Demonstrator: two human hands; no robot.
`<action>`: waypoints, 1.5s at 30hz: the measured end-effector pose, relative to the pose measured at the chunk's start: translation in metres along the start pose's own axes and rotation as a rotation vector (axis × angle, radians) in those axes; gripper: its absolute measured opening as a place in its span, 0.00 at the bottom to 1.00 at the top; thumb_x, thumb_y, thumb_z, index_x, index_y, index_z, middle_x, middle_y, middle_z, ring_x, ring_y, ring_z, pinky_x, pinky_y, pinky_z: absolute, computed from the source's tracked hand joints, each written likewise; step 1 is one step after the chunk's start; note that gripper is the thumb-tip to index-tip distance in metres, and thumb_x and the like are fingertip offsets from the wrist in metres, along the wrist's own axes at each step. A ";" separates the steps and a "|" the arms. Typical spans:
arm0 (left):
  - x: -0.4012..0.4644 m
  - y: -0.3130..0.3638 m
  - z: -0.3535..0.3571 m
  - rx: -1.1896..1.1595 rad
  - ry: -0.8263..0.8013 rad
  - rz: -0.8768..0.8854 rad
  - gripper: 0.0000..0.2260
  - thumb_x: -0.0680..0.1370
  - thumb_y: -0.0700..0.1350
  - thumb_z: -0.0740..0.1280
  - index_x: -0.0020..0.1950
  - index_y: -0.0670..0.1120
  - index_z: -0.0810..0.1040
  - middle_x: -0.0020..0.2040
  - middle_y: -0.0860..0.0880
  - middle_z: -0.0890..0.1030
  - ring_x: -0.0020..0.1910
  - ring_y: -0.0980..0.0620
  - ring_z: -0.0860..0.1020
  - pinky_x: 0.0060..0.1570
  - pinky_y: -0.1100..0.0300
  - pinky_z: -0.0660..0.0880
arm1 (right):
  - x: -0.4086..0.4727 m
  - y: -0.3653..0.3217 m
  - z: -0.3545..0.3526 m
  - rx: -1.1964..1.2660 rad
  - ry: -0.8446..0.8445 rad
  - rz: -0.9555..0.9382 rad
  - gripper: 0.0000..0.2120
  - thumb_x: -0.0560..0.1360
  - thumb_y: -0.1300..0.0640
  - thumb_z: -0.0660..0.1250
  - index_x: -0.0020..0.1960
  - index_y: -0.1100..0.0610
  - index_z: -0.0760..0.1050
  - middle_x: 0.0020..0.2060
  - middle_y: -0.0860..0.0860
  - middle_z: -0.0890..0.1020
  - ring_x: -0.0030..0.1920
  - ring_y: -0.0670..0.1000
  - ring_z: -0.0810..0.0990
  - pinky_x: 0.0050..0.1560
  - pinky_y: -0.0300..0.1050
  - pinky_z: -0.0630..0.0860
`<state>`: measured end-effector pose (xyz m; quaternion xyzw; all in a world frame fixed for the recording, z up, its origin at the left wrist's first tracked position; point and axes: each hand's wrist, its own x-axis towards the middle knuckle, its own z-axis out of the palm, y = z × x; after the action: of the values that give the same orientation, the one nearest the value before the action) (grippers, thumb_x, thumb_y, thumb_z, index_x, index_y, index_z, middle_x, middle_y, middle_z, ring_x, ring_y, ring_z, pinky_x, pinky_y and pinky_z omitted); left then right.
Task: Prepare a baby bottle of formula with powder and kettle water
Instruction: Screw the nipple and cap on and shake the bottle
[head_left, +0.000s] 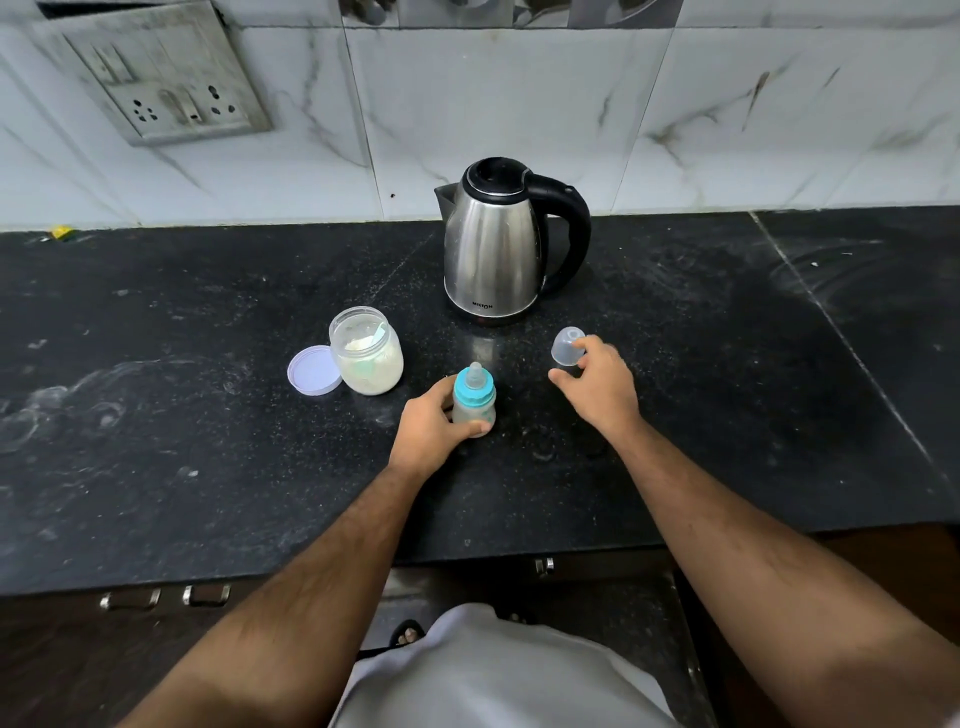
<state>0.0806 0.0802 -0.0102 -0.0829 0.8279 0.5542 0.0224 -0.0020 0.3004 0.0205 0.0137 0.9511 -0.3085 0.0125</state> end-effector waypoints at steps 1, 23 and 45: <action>0.000 0.001 0.000 0.003 0.002 -0.003 0.30 0.67 0.42 0.81 0.67 0.51 0.76 0.54 0.61 0.81 0.55 0.63 0.79 0.61 0.63 0.74 | 0.006 0.003 0.000 -0.012 0.016 0.008 0.27 0.72 0.50 0.75 0.67 0.55 0.71 0.59 0.55 0.76 0.57 0.56 0.78 0.54 0.49 0.74; -0.012 0.005 0.002 -0.052 0.117 0.004 0.27 0.68 0.40 0.80 0.65 0.49 0.77 0.57 0.57 0.82 0.58 0.60 0.80 0.65 0.55 0.75 | 0.044 0.003 0.004 0.100 -0.037 -0.058 0.23 0.72 0.54 0.74 0.65 0.52 0.73 0.56 0.53 0.81 0.57 0.55 0.79 0.57 0.50 0.77; -0.008 -0.002 -0.025 -0.052 -0.073 0.046 0.27 0.69 0.40 0.79 0.66 0.48 0.77 0.58 0.53 0.84 0.58 0.60 0.81 0.65 0.54 0.75 | -0.061 -0.088 0.006 0.164 -0.144 -0.404 0.21 0.69 0.56 0.75 0.60 0.48 0.74 0.55 0.45 0.80 0.54 0.46 0.79 0.54 0.50 0.80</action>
<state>0.0900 0.0572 -0.0009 -0.0441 0.8136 0.5786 0.0378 0.0563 0.2247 0.0694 -0.1981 0.9029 -0.3811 0.0174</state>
